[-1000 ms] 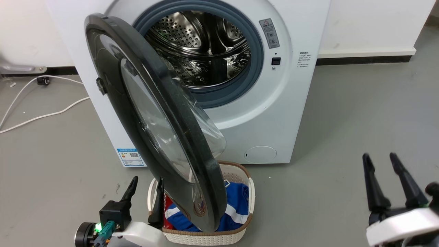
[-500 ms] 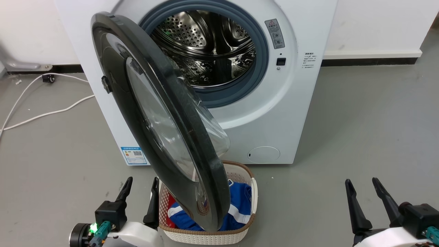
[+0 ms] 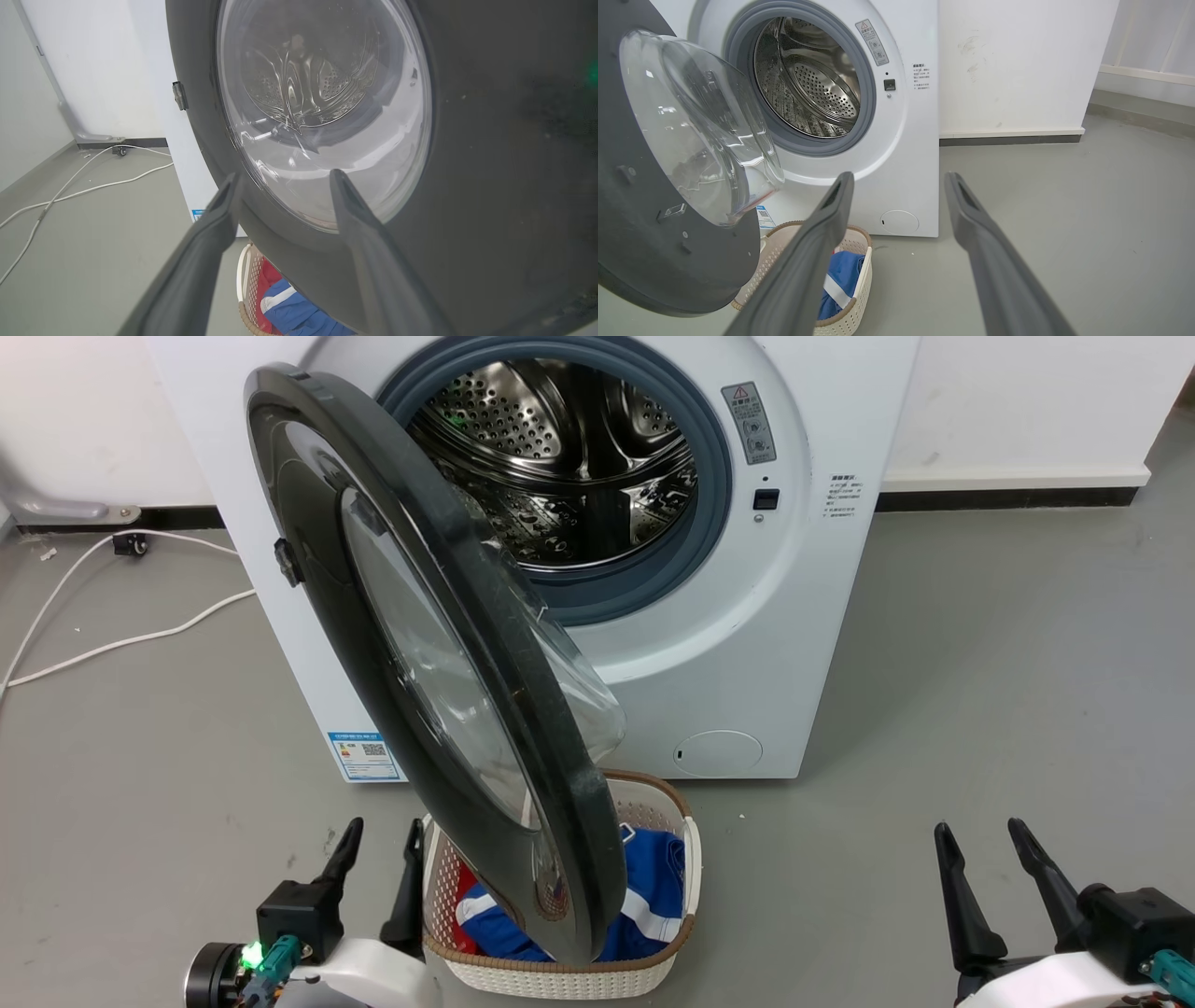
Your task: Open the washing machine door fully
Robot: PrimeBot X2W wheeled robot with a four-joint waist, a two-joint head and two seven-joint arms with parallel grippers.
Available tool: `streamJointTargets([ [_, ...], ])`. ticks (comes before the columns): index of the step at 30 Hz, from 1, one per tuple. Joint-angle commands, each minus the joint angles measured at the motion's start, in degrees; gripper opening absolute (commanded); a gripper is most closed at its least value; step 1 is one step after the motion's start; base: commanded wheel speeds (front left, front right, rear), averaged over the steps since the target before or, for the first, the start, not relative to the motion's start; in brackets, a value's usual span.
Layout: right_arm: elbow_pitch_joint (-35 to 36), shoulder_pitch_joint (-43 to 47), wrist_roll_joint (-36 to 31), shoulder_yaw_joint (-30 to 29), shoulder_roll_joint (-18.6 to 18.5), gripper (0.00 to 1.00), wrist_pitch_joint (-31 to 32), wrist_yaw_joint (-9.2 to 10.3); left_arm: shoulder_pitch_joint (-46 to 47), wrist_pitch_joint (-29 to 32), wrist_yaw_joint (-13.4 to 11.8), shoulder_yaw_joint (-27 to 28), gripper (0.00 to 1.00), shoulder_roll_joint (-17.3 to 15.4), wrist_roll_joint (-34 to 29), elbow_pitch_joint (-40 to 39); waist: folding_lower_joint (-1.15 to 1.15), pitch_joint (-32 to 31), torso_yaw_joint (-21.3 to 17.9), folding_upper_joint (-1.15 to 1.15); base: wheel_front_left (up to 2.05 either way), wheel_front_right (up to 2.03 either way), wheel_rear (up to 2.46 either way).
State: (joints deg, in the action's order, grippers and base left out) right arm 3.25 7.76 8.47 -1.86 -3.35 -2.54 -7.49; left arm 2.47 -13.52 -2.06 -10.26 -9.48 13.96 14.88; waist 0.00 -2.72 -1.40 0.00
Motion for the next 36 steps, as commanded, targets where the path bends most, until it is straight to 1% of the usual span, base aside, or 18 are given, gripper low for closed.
streamJointTargets([
  [1, 0.07, -0.04, -0.28, 0.03, 0.22, 1.0, -0.05, -0.01, -0.21, -0.03, -0.2, 0.1, 0.0, -0.22, 0.33, -0.19, 0.0, -0.05, -0.02, 0.0, 0.0, 0.0, 0.0],
  [7, 0.17, 0.19, -0.46, 0.1, 0.35, 1.0, 0.4, -0.01, -0.02, 0.42, -0.61, 0.15, 0.0, -0.52, 0.71, -0.55, 0.0, -0.06, -0.14, 0.0, 0.0, 0.0, 0.0],
  [12, 0.08, -0.3, -0.38, -0.07, 0.42, 1.0, 0.45, -0.01, 1.65, 0.18, -2.13, 1.02, 0.0, -0.15, 0.84, -2.46, 0.0, 0.06, -0.1, 0.0, 0.0, 0.0, 0.0],
  [14, -0.12, -0.43, -0.33, -0.23, 0.45, 1.0, 0.45, -0.01, 3.14, 0.52, -2.93, 1.19, 0.0, -0.19, 0.47, -5.0, 0.0, -0.02, 0.16, 0.0, 0.0, 0.0, 0.0],
  [23, -0.39, -0.93, -0.37, -0.46, 0.5, 1.0, 0.5, -0.01, 8.62, 2.78, -4.88, 0.81, 0.0, -0.66, -1.29, -16.91, 0.0, -0.49, 0.38, 0.0, 0.0, 0.0, 0.0],
  [27, -0.25, -0.78, -0.37, -0.71, 0.52, 1.0, 0.67, -0.01, 11.31, 3.6, -4.7, -0.72, 0.0, -0.46, -2.47, -22.83, 0.0, -0.49, 0.44, 0.0, 0.0, 0.0, 0.0],
  [31, -0.19, -0.51, -0.27, -0.9, 0.54, 1.0, 0.8, -0.01, 13.8, 4.0, -4.13, -2.94, 0.0, 0.52, -3.23, -28.01, 0.0, -0.38, 0.59, 0.0, 0.0, 0.0, 0.0],
  [36, -0.23, -0.27, -0.13, -0.84, 0.54, 1.0, 0.92, -0.01, 16.37, 5.53, -3.01, -7.12, 0.0, 2.2, -3.56, -32.88, 0.0, -0.25, 0.69, 0.0, 0.0, 0.0, 0.0],
])
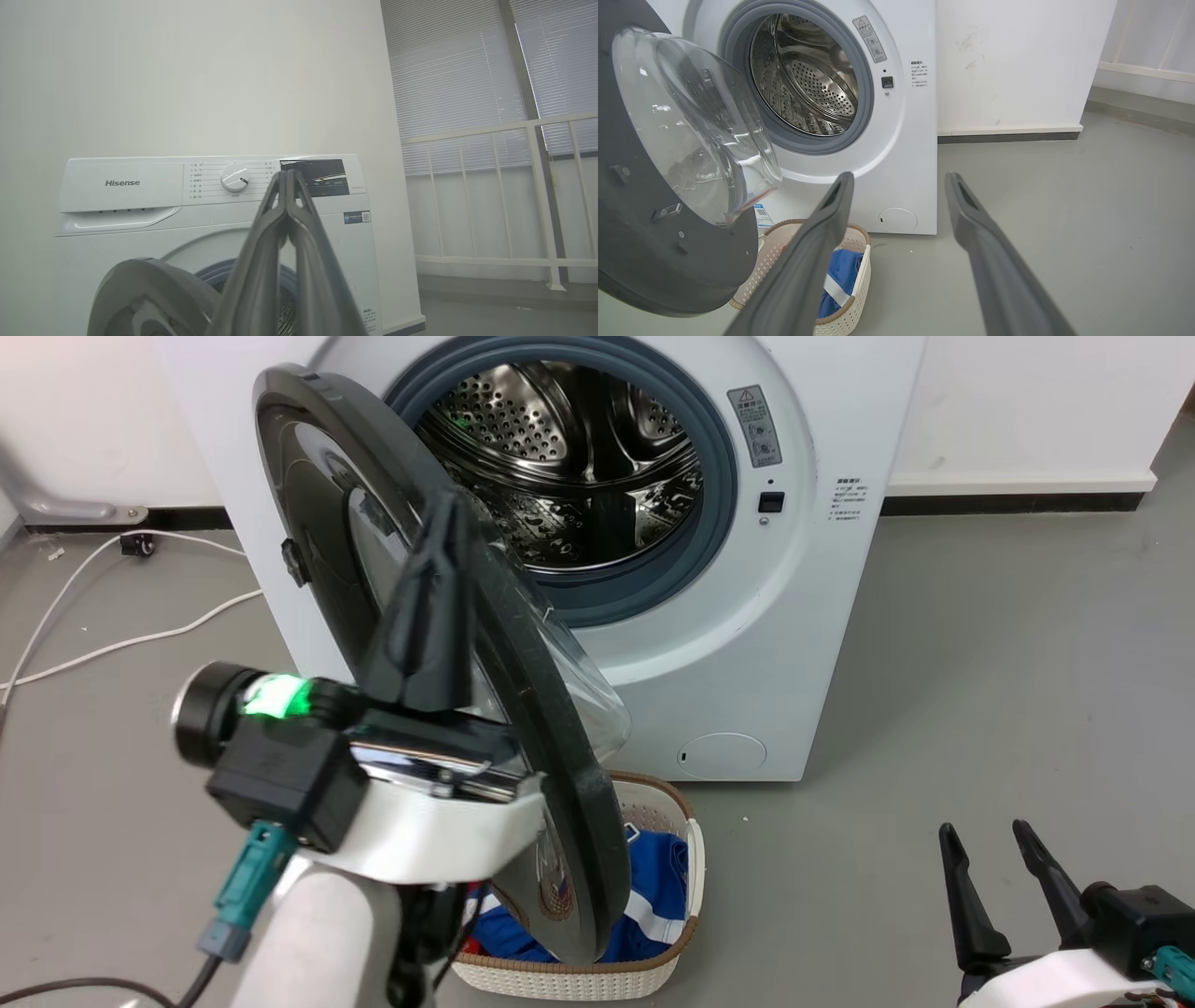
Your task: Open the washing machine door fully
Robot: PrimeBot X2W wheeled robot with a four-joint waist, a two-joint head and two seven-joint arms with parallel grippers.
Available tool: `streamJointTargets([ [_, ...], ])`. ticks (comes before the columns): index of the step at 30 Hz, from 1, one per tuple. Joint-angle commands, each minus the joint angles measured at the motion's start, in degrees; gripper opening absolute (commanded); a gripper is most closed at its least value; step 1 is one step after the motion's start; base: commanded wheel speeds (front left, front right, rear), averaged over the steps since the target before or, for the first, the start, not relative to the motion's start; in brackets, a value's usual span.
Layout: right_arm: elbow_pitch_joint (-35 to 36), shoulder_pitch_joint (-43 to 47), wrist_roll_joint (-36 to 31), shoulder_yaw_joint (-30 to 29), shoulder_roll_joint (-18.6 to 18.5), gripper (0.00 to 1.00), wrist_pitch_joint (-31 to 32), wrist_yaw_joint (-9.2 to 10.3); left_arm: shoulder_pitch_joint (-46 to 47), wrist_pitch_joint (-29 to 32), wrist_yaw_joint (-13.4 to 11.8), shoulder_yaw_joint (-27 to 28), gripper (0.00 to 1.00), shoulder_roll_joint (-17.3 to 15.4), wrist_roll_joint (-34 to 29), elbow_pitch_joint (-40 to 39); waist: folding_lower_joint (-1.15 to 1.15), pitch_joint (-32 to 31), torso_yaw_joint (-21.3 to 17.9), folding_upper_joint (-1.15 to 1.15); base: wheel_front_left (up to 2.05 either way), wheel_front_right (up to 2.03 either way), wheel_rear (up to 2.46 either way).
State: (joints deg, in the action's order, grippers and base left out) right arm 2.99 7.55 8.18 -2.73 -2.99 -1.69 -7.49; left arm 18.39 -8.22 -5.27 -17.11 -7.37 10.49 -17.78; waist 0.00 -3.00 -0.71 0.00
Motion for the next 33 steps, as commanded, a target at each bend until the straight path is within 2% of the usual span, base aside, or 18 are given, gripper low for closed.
streamJointTargets([
  [1, 0.0, -0.05, 0.23, 0.11, 0.19, 1.0, 0.07, -0.01, 0.75, 0.89, 0.57, -1.36, 0.0, 0.34, 0.04, -0.8, 0.0, 0.05, -0.01, 0.0, 0.0, 0.0, 0.0],
  [8, -0.5, 0.27, 0.53, 0.33, 0.19, 1.0, 0.08, -0.01, -1.28, 7.29, 3.64, -9.75, 0.0, 1.68, 1.97, -2.4, 0.0, 0.15, -0.31, 0.0, 0.0, 0.0, 0.0],
  [17, -1.43, 0.51, 0.69, -0.21, 0.17, 1.0, 0.05, -0.01, -8.46, 14.99, 6.36, -18.45, 0.0, 1.36, 5.62, 1.26, 0.0, 0.41, -0.24, 0.0, 0.0, 0.0, 0.0],
  [24, -1.88, -0.11, 0.36, -0.31, 0.17, 1.0, -0.29, -0.01, -11.64, 17.61, 7.14, -21.33, 0.0, 1.44, 7.97, 8.48, 0.0, 0.81, -0.23, 0.0, 0.0, 0.0, 0.0],
  [33, -2.72, -0.69, 1.13, -0.39, 0.18, 1.0, -0.52, -0.01, -10.18, 15.51, 5.3, -19.43, 0.0, 1.55, 8.15, 19.31, 0.0, 1.53, -1.07, 0.0, 0.0, 0.0, 0.0],
])
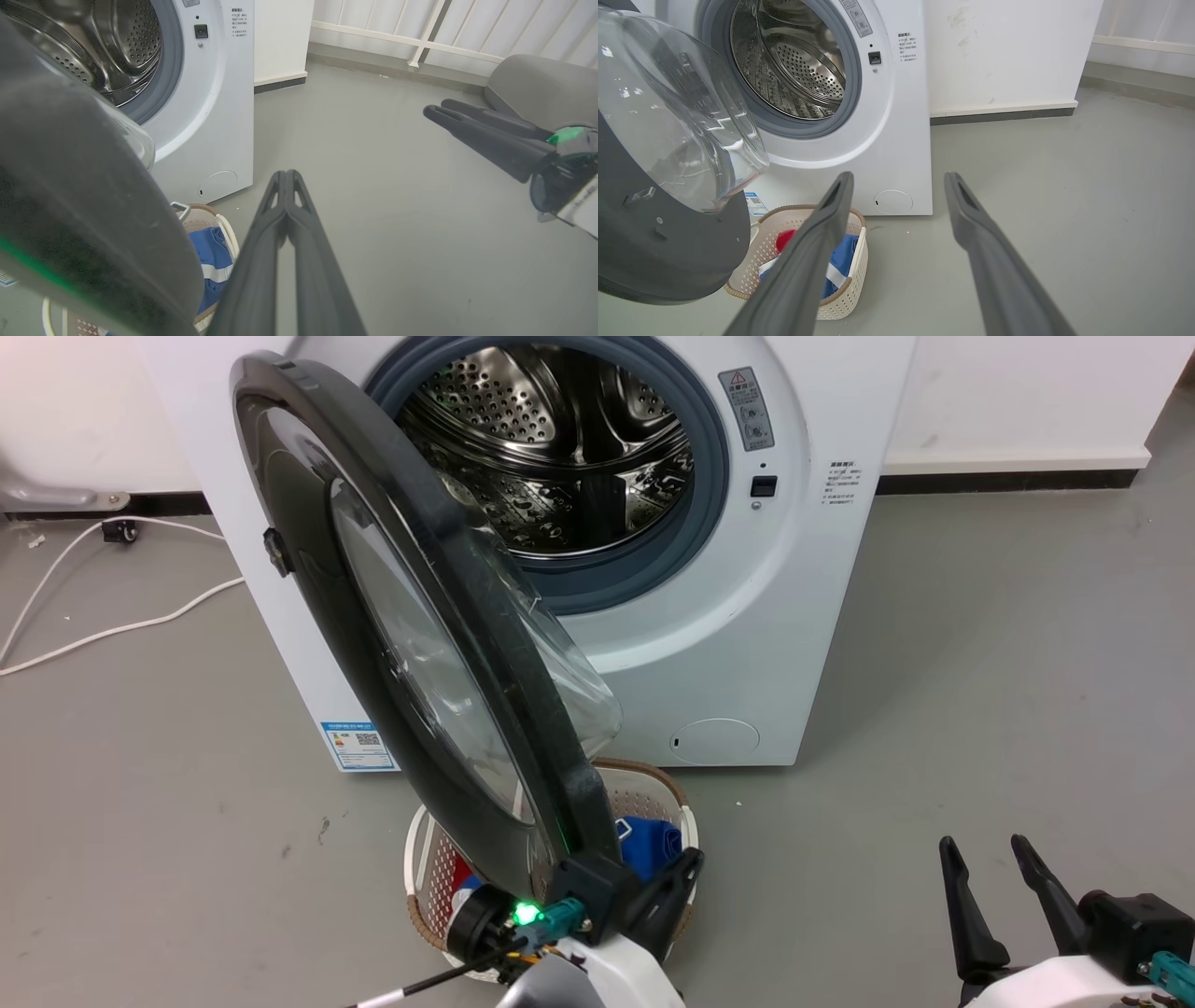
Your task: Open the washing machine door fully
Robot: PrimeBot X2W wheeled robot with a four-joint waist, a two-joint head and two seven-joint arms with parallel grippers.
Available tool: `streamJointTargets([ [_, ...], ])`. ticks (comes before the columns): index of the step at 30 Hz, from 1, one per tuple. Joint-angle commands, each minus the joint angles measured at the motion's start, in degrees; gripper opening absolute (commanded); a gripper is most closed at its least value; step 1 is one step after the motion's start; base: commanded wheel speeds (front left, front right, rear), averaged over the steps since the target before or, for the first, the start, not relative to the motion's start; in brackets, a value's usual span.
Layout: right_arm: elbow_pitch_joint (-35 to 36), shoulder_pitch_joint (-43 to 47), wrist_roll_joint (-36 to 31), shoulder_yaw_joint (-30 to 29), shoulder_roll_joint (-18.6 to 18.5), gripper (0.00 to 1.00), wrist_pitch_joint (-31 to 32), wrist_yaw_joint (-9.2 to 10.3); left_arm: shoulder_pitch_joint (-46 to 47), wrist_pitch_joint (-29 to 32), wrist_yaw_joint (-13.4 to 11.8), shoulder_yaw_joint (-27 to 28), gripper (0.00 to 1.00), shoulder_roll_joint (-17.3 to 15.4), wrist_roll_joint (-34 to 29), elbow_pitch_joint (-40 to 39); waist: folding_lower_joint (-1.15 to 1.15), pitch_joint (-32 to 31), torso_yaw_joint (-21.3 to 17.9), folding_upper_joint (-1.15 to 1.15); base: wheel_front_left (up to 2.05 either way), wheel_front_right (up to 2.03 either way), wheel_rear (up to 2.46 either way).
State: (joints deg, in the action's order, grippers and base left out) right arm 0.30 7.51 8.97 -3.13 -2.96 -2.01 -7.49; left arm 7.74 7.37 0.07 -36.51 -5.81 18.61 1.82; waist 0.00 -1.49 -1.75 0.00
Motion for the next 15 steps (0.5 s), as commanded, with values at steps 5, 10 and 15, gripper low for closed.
streamJointTargets([
  [5, -0.48, -0.78, 0.5, -0.38, 0.14, 1.0, -0.33, -0.01, 1.63, -1.39, -1.35, 2.14, 0.0, -0.3, 0.48, 2.7, 0.0, 0.26, -0.25, 0.0, 0.0, 0.0, 0.0],
  [10, -0.85, -0.84, 0.74, -0.62, 0.14, 1.0, -0.46, -0.01, 1.91, -2.01, -2.55, 3.19, 0.0, -0.54, 0.57, 3.3, 0.0, 0.23, -0.09, 0.0, 0.0, 0.0, 0.0],
  [15, -1.07, -1.17, 0.86, -0.6, 0.14, 1.0, -0.48, -0.01, 1.17, -2.15, -4.03, 4.4, 0.0, -0.94, 0.8, 3.48, 0.0, 0.25, 0.33, 0.0, 0.0, 0.0, 0.0],
])
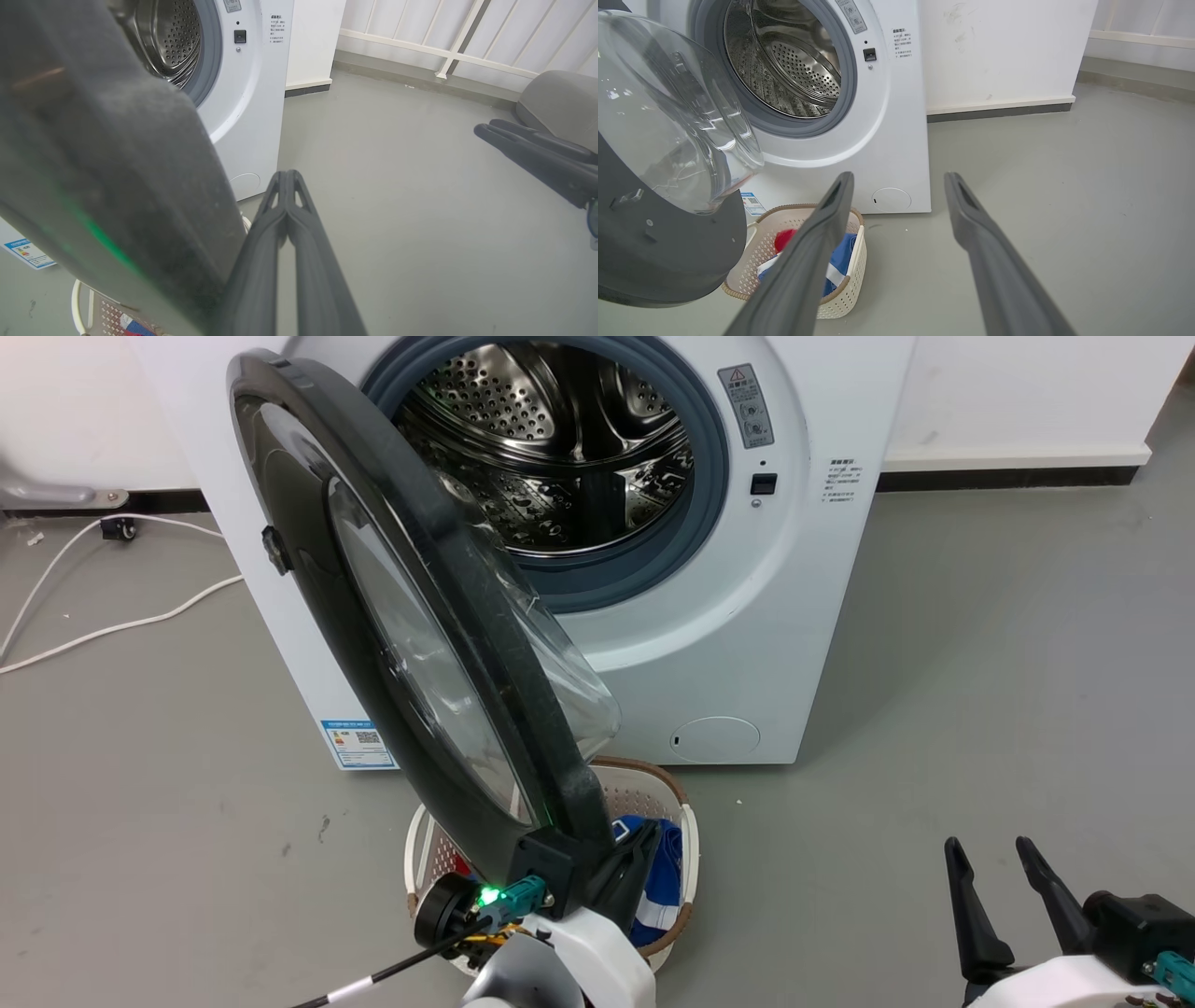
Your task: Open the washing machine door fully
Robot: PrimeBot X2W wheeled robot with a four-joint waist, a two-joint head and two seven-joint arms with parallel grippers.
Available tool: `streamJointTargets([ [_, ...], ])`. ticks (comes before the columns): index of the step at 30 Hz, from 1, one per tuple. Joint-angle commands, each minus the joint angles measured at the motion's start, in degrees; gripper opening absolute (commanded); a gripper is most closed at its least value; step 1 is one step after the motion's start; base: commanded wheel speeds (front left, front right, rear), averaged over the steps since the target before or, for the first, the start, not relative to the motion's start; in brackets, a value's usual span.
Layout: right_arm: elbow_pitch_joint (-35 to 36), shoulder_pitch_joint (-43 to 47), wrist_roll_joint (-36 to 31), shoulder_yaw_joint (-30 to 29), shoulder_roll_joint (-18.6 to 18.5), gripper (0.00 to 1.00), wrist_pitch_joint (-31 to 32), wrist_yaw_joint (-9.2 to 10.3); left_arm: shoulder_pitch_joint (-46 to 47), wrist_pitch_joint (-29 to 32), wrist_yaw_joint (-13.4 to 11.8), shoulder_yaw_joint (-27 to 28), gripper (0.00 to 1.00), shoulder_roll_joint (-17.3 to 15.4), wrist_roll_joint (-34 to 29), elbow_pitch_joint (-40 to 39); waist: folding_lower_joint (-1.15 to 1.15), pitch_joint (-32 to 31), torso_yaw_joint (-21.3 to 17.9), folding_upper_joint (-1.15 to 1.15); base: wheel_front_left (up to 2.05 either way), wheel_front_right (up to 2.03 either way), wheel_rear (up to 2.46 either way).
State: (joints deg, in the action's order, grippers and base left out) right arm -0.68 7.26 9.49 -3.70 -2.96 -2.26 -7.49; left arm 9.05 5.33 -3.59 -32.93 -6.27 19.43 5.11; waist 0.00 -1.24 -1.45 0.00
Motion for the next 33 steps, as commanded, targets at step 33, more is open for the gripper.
streamJointTargets([
  [33, -0.34, 0.04, 0.98, -2.91, 0.1, 1.0, -0.09, -0.01, -9.24, -1.88, -7.54, 3.37, 0.0, -4.46, -0.14, -11.28, 0.0, 0.86, 17.29, 0.0, 0.0, 0.0, 0.0],
])
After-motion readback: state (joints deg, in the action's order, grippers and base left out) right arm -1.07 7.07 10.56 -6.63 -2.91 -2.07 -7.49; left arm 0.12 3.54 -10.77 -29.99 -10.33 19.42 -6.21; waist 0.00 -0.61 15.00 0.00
